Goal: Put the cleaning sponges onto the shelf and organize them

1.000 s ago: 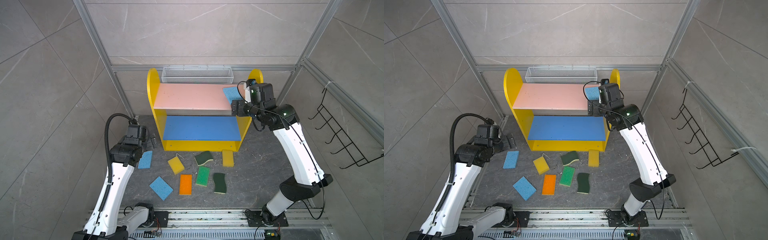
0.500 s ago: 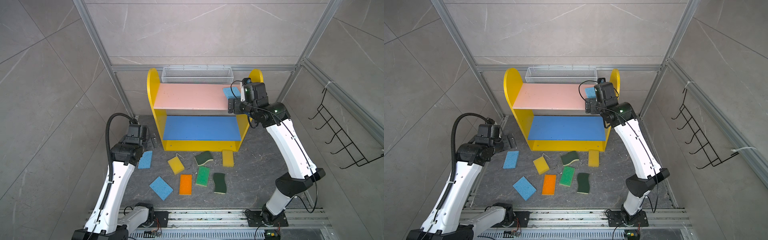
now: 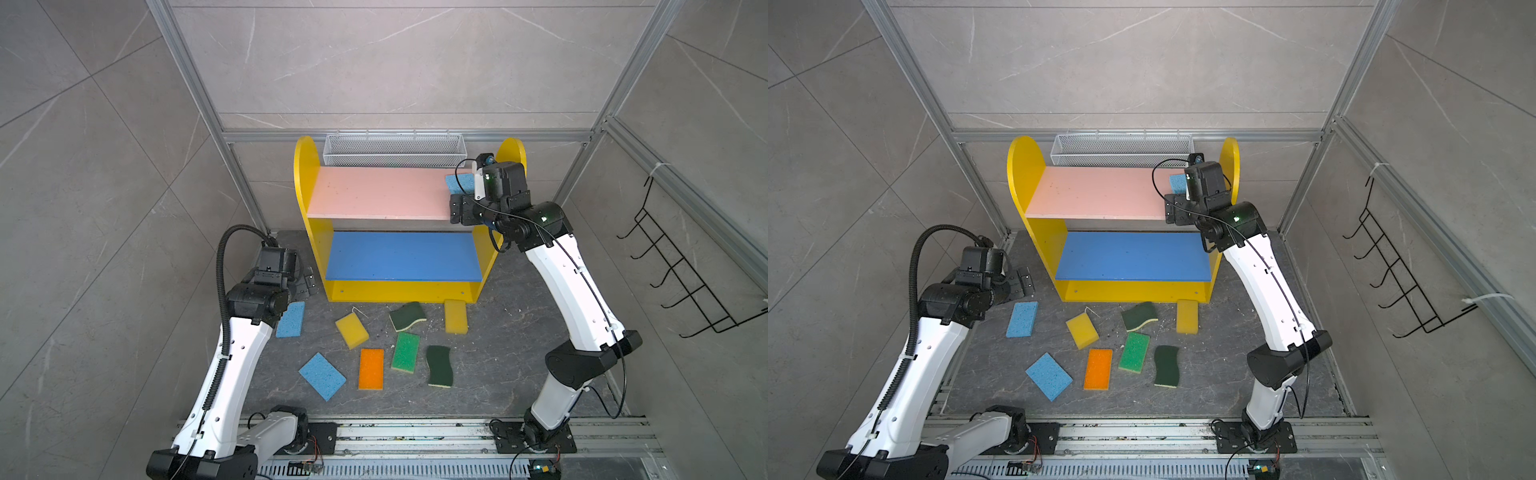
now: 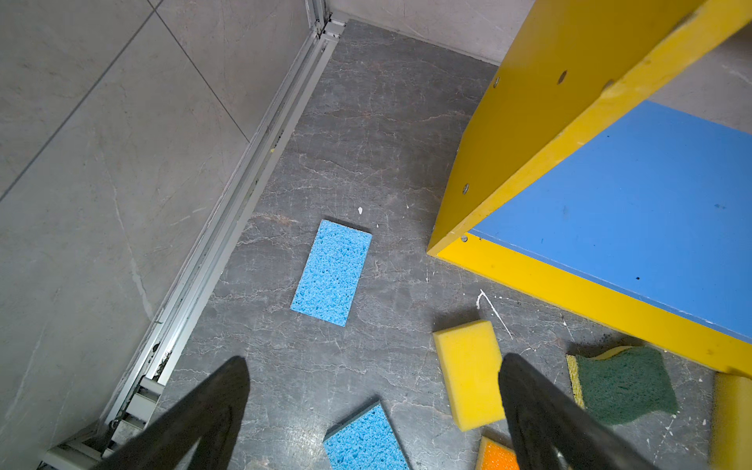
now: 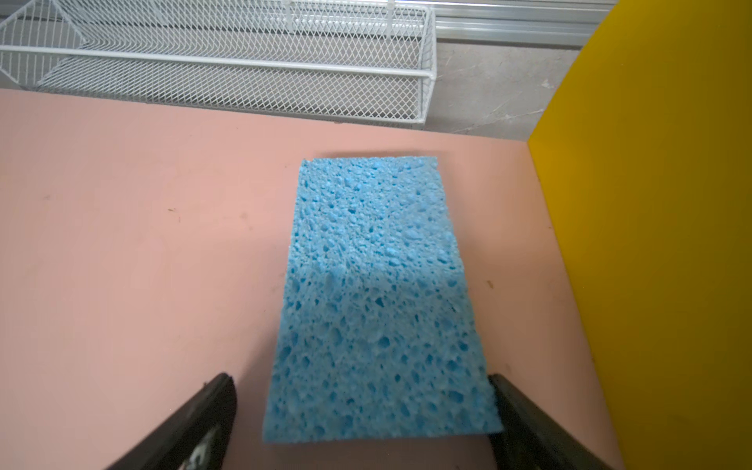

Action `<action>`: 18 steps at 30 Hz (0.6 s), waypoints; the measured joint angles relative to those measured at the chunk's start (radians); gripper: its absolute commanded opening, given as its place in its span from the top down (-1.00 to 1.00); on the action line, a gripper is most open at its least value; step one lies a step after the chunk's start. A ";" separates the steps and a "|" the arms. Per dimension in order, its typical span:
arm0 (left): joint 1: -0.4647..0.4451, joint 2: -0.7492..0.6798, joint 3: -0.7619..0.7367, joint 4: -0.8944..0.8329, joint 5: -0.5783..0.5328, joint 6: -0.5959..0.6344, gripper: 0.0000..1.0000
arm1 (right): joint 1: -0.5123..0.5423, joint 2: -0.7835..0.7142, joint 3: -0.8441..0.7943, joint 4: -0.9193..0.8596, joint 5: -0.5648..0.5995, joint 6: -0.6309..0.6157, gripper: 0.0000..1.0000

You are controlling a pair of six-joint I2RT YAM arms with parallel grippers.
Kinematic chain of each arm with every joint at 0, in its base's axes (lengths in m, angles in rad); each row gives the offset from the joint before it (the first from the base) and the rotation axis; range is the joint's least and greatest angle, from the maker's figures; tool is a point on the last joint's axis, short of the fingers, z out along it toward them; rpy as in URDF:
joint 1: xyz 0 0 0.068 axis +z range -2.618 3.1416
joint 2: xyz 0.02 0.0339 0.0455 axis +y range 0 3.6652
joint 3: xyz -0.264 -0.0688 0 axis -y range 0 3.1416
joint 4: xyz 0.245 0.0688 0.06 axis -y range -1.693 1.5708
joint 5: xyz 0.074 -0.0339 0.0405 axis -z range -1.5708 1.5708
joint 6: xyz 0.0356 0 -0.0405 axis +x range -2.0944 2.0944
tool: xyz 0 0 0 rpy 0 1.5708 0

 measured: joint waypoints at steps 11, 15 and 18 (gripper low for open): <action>0.000 0.000 0.000 0.003 0.000 -0.001 -0.96 | 0.000 0.000 0.000 0.000 -0.020 -0.007 -0.89; 0.000 0.000 0.000 0.003 0.000 -0.002 -0.96 | 0.000 -0.003 -0.003 0.000 -0.021 -0.007 -0.89; 0.000 0.000 0.000 0.003 0.000 -0.004 -0.96 | 0.000 -0.013 -0.011 -0.002 -0.024 -0.006 -0.89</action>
